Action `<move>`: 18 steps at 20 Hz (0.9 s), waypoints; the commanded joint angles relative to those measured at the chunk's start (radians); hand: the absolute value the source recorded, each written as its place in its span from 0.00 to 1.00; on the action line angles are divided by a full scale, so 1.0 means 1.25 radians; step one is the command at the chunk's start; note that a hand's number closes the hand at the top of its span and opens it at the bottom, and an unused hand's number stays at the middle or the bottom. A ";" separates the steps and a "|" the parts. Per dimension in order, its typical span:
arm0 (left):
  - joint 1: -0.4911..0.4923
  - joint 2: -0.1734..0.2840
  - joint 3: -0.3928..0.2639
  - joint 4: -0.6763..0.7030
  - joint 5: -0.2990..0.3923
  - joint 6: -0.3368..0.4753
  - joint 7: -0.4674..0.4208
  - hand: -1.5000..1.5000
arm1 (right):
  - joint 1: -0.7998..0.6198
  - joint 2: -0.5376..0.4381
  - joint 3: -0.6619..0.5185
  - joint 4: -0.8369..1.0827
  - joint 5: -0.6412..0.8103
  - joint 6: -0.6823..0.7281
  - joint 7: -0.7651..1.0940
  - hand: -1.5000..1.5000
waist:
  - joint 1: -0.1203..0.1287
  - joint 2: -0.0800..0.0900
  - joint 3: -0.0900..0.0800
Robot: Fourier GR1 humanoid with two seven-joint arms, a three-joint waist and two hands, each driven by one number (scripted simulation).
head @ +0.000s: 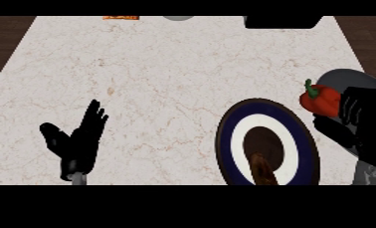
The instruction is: Pick the bell pepper from the plate and place it in the pan
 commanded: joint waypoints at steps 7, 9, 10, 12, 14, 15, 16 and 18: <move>-0.016 0.003 0.008 0.007 -0.004 -0.006 0.012 0.50 | -0.178 -0.135 -0.237 0.464 -0.135 -0.130 -0.255 1.00 | 0.009 0.003 0.001; -0.006 0.004 0.015 0.004 0.003 -0.019 -0.009 0.50 | -0.227 -0.104 -0.240 0.604 -0.155 -0.213 -0.331 1.00 | 0.014 0.004 0.001; -0.017 -0.004 0.006 0.006 -0.010 -0.003 0.009 0.50 | -0.257 -0.109 -0.256 0.629 -0.187 -0.200 -0.345 1.00 | 0.010 0.003 0.001; -0.017 -0.001 0.014 0.020 -0.005 -0.011 -0.003 0.50 | -0.278 -0.124 -0.279 0.769 -0.199 -0.245 -0.430 1.00 | 0.015 0.005 0.001; -0.022 -0.007 0.001 0.001 -0.005 -0.007 0.021 0.50 | -0.337 -0.176 -0.333 0.873 -0.250 -0.246 -0.507 1.00 | 0.023 0.008 0.002; 0.033 -0.007 -0.008 -0.018 0.003 -0.042 -0.020 0.50 | -0.319 -0.162 -0.332 0.908 -0.244 -0.294 -0.559 1.00 | 0.021 0.006 0.002; 0.005 -0.004 -0.013 -0.015 -0.014 -0.020 0.006 0.50 | -0.364 -0.211 -0.357 0.971 -0.257 -0.259 -0.569 1.00 | 0.033 0.011 0.003; -0.021 -0.013 -0.013 -0.019 -0.020 0.000 0.014 0.50 | -0.355 -0.247 -0.305 1.004 -0.126 -0.213 -0.409 0.00 | 0.036 0.012 0.001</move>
